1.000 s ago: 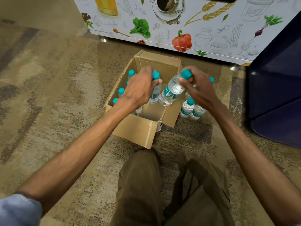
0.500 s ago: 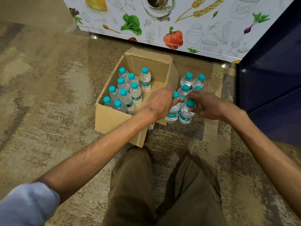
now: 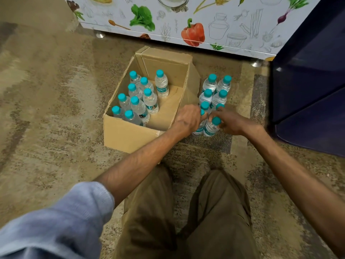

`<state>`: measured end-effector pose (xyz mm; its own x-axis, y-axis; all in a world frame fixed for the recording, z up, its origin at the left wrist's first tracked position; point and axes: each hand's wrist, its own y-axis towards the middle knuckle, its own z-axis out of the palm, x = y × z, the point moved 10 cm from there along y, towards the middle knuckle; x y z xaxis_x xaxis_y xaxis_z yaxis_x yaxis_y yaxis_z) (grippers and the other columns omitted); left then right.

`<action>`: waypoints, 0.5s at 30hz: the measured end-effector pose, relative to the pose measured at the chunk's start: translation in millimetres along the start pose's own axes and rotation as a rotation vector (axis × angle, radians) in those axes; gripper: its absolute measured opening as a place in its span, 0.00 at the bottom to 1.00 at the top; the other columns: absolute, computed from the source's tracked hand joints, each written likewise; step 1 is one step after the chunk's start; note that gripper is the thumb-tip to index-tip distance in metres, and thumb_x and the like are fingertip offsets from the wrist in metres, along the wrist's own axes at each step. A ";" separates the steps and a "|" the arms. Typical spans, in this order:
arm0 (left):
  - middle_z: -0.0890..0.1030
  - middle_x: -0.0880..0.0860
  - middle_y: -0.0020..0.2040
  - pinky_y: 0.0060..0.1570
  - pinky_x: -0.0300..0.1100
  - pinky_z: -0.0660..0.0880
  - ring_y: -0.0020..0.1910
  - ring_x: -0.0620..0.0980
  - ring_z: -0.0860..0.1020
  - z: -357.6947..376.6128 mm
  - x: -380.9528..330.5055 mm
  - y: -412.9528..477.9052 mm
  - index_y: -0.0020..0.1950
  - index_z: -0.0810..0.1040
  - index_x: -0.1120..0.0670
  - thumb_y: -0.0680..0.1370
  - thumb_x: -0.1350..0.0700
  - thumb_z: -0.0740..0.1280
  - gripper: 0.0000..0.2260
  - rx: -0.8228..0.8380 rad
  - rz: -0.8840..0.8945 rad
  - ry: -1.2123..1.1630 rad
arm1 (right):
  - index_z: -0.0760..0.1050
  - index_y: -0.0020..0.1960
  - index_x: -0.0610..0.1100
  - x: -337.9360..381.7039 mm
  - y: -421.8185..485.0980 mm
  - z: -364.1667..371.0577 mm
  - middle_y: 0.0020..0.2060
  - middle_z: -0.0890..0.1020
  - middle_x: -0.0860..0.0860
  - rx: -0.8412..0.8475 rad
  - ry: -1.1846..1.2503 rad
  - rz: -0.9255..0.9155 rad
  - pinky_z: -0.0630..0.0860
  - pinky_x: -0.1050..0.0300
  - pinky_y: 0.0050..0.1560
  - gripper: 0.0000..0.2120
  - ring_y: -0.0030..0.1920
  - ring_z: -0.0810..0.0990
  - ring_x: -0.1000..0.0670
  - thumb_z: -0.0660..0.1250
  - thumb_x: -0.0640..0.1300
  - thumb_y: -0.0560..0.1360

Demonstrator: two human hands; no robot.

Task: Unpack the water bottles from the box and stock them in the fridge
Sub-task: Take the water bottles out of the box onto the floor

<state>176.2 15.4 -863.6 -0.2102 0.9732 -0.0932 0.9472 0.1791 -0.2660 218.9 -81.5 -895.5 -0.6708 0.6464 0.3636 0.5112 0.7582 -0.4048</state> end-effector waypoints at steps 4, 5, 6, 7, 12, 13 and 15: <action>0.75 0.53 0.40 0.35 0.41 0.71 0.35 0.48 0.73 14.2 -1.6 4.0 0.50 0.73 0.56 0.82 0.40 0.52 0.21 0.021 -0.010 0.030 | 0.73 0.56 0.52 -5.2 -2.6 4.8 0.56 0.70 0.48 -0.016 0.065 0.042 0.68 0.56 0.50 0.21 0.53 0.70 0.49 0.66 0.30 0.70; 0.75 0.53 0.40 0.35 0.41 0.72 0.36 0.47 0.74 16.9 -1.4 3.6 0.50 0.73 0.56 0.82 0.40 0.52 0.21 0.018 -0.012 0.048 | 0.73 0.56 0.51 -4.7 -3.9 5.5 0.57 0.70 0.48 -0.019 0.088 0.047 0.70 0.55 0.51 0.21 0.54 0.70 0.49 0.66 0.30 0.71; 0.75 0.53 0.41 0.36 0.41 0.74 0.36 0.47 0.74 19.3 -1.3 3.0 0.51 0.73 0.56 0.82 0.40 0.52 0.21 0.012 -0.012 0.058 | 0.73 0.57 0.51 -4.3 -5.6 5.2 0.57 0.69 0.48 -0.026 0.109 0.052 0.71 0.54 0.52 0.21 0.54 0.70 0.49 0.66 0.30 0.71; 0.77 0.53 0.42 0.38 0.41 0.76 0.37 0.47 0.76 21.5 -1.1 1.8 0.51 0.73 0.57 0.82 0.40 0.52 0.21 0.010 -0.013 0.061 | 0.73 0.57 0.52 -4.2 -7.1 4.8 0.58 0.69 0.49 -0.037 0.130 0.058 0.72 0.54 0.53 0.22 0.54 0.70 0.49 0.66 0.30 0.71; 0.78 0.53 0.42 0.39 0.45 0.80 0.37 0.48 0.79 28.3 3.1 0.4 0.55 0.72 0.57 0.81 0.39 0.53 0.22 0.004 -0.048 -0.017 | 0.72 0.60 0.53 -4.6 -14.1 -0.6 0.62 0.69 0.49 -0.087 0.100 0.128 0.74 0.51 0.54 0.22 0.58 0.73 0.45 0.68 0.33 0.72; 0.78 0.52 0.41 0.37 0.45 0.80 0.35 0.48 0.79 28.1 4.0 0.4 0.54 0.72 0.56 0.80 0.36 0.53 0.24 0.002 -0.064 -0.052 | 0.72 0.61 0.53 -3.3 -15.7 -4.1 0.62 0.69 0.49 -0.111 0.080 0.145 0.73 0.53 0.53 0.21 0.58 0.73 0.45 0.69 0.36 0.73; 0.78 0.52 0.38 0.35 0.45 0.79 0.33 0.48 0.78 25.0 4.4 -0.2 0.51 0.73 0.55 0.79 0.33 0.50 0.27 -0.009 -0.091 -0.122 | 0.72 0.62 0.51 3.1 -17.9 -15.4 0.61 0.70 0.49 -0.195 0.061 0.155 0.70 0.55 0.50 0.19 0.57 0.73 0.46 0.70 0.42 0.73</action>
<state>168.9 16.0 -887.9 -0.3223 0.9282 -0.1856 0.9249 0.2671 -0.2704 215.9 -91.8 -874.3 -0.5458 0.7557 0.3620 0.7032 0.6480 -0.2925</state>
